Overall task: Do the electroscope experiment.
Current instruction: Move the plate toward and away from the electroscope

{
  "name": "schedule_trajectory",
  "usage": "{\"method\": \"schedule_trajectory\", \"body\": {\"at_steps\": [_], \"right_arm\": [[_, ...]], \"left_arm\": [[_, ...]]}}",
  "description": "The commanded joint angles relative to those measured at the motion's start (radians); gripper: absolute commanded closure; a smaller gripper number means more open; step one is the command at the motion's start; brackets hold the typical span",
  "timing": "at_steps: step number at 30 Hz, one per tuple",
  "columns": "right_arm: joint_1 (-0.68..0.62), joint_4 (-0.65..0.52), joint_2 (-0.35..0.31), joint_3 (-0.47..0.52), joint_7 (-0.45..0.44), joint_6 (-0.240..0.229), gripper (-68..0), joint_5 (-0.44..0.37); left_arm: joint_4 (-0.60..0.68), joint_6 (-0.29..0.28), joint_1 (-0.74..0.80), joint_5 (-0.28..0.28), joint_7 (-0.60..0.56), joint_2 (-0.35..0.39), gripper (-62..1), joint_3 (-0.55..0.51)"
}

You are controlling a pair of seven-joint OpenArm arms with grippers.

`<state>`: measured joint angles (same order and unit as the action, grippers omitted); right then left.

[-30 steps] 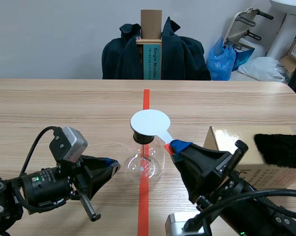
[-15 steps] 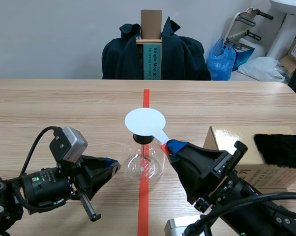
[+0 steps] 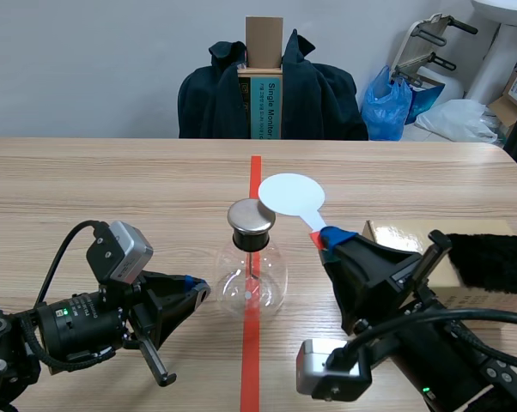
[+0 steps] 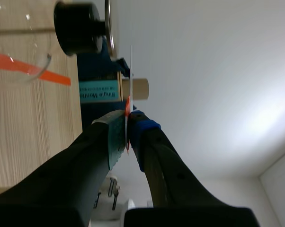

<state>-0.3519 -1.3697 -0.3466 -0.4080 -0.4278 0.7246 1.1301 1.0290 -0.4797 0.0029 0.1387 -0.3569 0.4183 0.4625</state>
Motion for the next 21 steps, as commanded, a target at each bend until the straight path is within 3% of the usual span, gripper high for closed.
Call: {"method": "schedule_trajectory", "body": {"at_steps": [1, 11, 16, 21], "right_arm": [[0.017, -0.019, -0.011, 0.004, 0.033, 0.016, -0.8, -0.008], [0.017, -0.019, -0.011, 0.004, 0.199, 0.016, -0.8, -0.008], [0.017, -0.019, -0.011, 0.004, 0.194, 0.016, -0.8, -0.008], [0.017, -0.019, -0.011, 0.004, 0.114, 0.016, -0.8, -0.008]], "left_arm": [[0.021, -0.003, -0.006, 0.01, -0.017, -0.003, -2.7, -0.001], [0.021, -0.003, -0.006, 0.01, -0.017, -0.003, -2.7, -0.001], [0.021, -0.003, -0.006, 0.01, -0.016, -0.003, -2.7, -0.001], [0.021, -0.003, -0.006, 0.01, -0.016, -0.003, -2.7, -0.001]]}}
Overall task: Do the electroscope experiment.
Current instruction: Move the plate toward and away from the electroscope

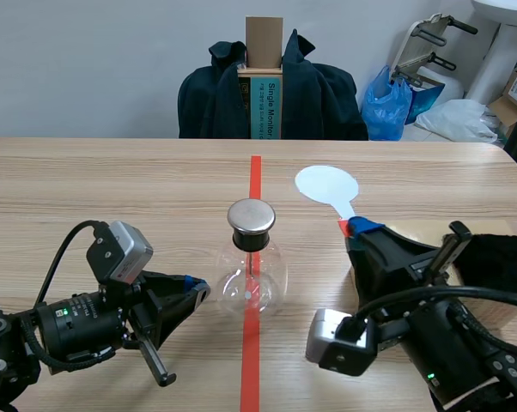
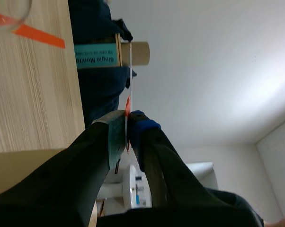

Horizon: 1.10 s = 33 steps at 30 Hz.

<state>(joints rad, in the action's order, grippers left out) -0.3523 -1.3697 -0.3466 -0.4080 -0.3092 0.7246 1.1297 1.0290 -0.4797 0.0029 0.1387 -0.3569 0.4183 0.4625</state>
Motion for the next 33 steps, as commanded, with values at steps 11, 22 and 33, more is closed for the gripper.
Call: {"method": "schedule_trajectory", "body": {"at_steps": [11, 22, 33], "right_arm": [[0.017, -0.019, -0.011, 0.004, -0.211, 0.016, -0.8, -0.007], [0.017, -0.019, -0.011, 0.004, -0.34, 0.016, -0.8, -0.007], [0.017, -0.019, -0.011, 0.004, -0.369, 0.016, -0.8, -0.007]], "left_arm": [[0.021, -0.003, -0.006, 0.01, -0.016, -0.003, -2.7, -0.001], [0.021, -0.003, -0.006, 0.01, -0.016, -0.003, -2.7, -0.001], [0.021, -0.003, -0.006, 0.01, -0.016, -0.003, -2.7, -0.001]]}}
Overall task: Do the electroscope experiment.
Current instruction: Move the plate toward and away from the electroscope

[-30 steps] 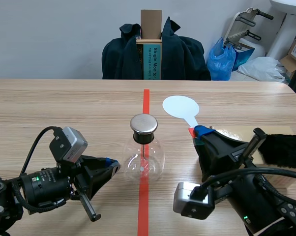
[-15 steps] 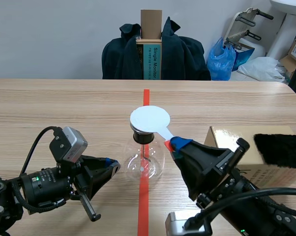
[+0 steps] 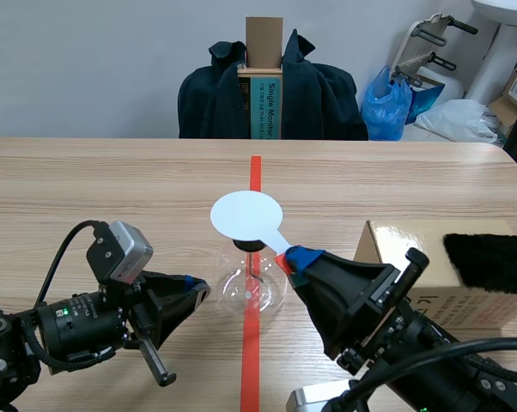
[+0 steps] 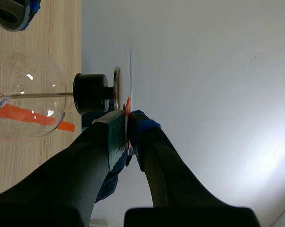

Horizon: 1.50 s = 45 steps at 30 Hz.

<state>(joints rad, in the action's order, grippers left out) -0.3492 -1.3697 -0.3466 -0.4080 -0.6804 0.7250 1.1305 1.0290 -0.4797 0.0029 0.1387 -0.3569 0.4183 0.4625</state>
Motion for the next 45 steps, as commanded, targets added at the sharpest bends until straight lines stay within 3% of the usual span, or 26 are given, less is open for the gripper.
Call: {"method": "schedule_trajectory", "body": {"at_steps": [1, 6, 14, 20, 24, 32, 37, 45], "right_arm": [[0.014, -0.019, -0.011, 0.004, 0.009, 0.015, -0.8, -0.008], [0.013, -0.019, -0.011, 0.004, 0.089, 0.016, -0.8, -0.008], [-0.003, -0.019, -0.01, 0.004, 0.302, 0.02, -0.8, -0.009], [-0.034, -0.019, -0.011, 0.006, 0.45, 0.058, -0.8, -0.008], [-0.088, -0.066, -0.011, 0.04, 0.504, 0.058, -0.8, -0.009], [-0.321, -0.325, -0.011, 0.229, 0.517, 0.058, -0.8, -0.052], [-0.446, -0.467, -0.011, 0.342, 0.506, 0.058, -0.8, -0.123], [-0.542, -0.618, -0.01, 0.508, 0.486, 0.058, -0.8, -0.235]], "left_arm": [[0.021, -0.003, -0.006, 0.01, -0.016, -0.003, -2.7, -0.001], [0.021, -0.003, -0.006, 0.01, -0.016, -0.003, -2.7, -0.001], [0.021, -0.003, -0.005, 0.01, -0.011, -0.003, -2.7, -0.001], [0.021, -0.003, -0.005, 0.01, -0.009, -0.003, -2.7, -0.001], [0.021, -0.003, -0.005, 0.01, -0.01, -0.003, -2.7, -0.001], [0.021, -0.003, -0.005, 0.01, -0.01, -0.002, -2.7, -0.001], [0.027, -0.005, 0.008, 0.011, -0.01, 0.011, -2.7, -0.007], [0.238, -0.005, 0.211, 0.043, -0.011, 0.125, -2.7, -0.142]]}}
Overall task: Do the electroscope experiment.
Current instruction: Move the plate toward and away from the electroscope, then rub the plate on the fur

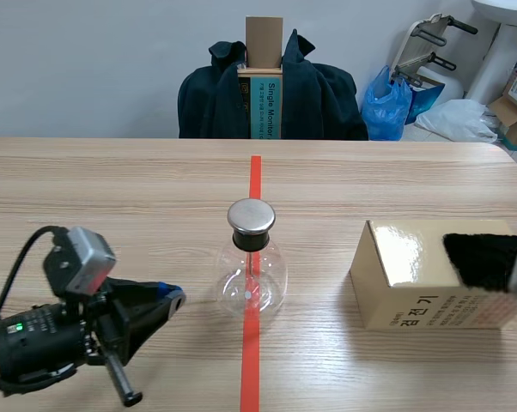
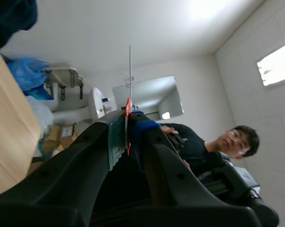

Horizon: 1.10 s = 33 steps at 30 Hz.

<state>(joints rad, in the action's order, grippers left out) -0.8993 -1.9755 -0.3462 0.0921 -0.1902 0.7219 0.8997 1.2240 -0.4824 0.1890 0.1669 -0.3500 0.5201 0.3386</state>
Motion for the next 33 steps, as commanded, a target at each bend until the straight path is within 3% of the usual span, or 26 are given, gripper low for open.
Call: {"method": "schedule_trajectory", "body": {"at_steps": [1, 5, 12, 14, 17, 18, 25, 33], "right_arm": [[0.005, -0.024, -0.01, 0.025, -0.006, 0.061, -0.8, -0.014], [0.001, -0.06, -0.008, 0.086, -0.007, 0.061, -0.8, -0.055], [0.002, -0.076, -0.009, 0.159, -0.011, 0.061, -0.9, -0.109], [0.002, -0.076, -0.009, 0.174, -0.011, 0.061, -0.9, -0.124], [0.002, -0.076, -0.009, 0.196, -0.011, 0.061, -0.9, -0.148], [0.002, -0.076, -0.009, 0.202, -0.011, 0.061, -0.9, -0.157], [0.005, -0.04, -0.008, 0.221, 0.0, 0.061, -0.9, -0.218], [0.155, 0.277, 0.073, 0.209, -0.183, 0.061, -0.9, -0.162]], "left_arm": [[0.084, -0.003, 0.065, 0.032, -0.019, 0.044, -2.7, -0.044], [0.253, -0.003, 0.253, 0.085, -0.02, 0.123, -2.7, -0.159], [0.437, -0.003, 0.521, 0.088, -0.021, 0.15, -5.3, -0.366], [0.459, -0.005, 0.546, 0.087, -0.022, 0.15, -18.3, -0.396], [0.473, -0.01, 0.544, 0.084, -0.03, 0.145, -54.1, -0.414], [0.474, -0.01, 0.544, 0.084, -0.043, 0.145, -62.3, -0.415], [0.475, -0.01, 0.544, 0.083, -0.073, 0.145, -62.3, -0.415], [0.475, -0.01, 0.544, 0.083, -0.073, 0.145, -62.3, -0.417]]}}
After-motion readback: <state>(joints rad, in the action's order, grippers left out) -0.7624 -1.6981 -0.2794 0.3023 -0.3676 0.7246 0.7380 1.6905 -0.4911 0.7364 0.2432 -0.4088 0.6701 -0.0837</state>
